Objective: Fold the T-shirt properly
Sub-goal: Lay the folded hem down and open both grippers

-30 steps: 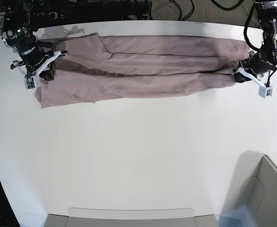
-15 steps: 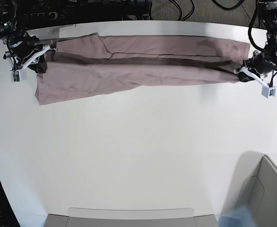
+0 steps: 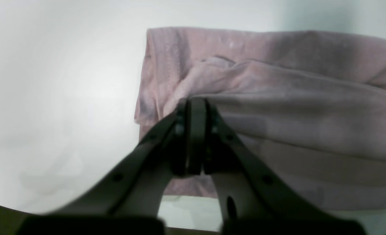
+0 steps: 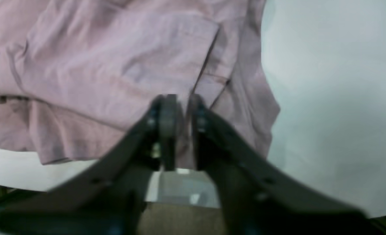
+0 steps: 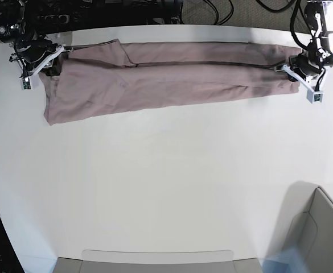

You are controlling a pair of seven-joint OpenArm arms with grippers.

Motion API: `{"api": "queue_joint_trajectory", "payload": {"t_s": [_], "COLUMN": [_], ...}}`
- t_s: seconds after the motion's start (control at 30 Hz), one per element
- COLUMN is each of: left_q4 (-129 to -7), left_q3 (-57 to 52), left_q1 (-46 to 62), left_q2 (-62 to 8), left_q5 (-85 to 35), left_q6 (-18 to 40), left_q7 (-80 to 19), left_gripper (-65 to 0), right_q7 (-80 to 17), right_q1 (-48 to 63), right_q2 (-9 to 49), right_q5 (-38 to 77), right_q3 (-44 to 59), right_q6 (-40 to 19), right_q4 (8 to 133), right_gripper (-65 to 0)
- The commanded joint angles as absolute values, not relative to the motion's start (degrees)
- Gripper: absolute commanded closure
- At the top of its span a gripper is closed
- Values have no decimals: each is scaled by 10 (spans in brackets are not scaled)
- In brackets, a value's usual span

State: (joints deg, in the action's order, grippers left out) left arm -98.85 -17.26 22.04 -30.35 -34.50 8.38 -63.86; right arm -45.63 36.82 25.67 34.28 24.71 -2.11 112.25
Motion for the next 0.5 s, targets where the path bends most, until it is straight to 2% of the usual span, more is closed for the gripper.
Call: {"api": "queue_joint_trajectory", "payload": {"t_s": [0.0,0.1,0.2,0.27,0.47], "left_q4": [-1004,-1035,-1067,-1081,-1087], "left_q3": [-178,-182,-182,-182,-182], "left_q1": [218,229,241,245,244], "left_q2": [-313,-316,-327,-330,-330], "left_q5": [-344,-345,-345,-345,-345], "left_q6": [83,83,81,81,80], "left_q7": [-629,-630,-630,-630,-624], "left_gripper": [-89,-149,-188,-210,-213], "right_q7": [-445,-445,-445,-445,-445], "right_q1": [367,364,355,351,340], "right_q2": [265,265,265,265,265], "right_q5": [344,344,344,344,344], "right_q3": [243,234,234,234,234], "right_q6": [-22,-22,-22,-22,-22], "right_q4": [1131,1133,1133,1133,1133], "right_gripper": [-151,-242,-292,-304,-304]}}
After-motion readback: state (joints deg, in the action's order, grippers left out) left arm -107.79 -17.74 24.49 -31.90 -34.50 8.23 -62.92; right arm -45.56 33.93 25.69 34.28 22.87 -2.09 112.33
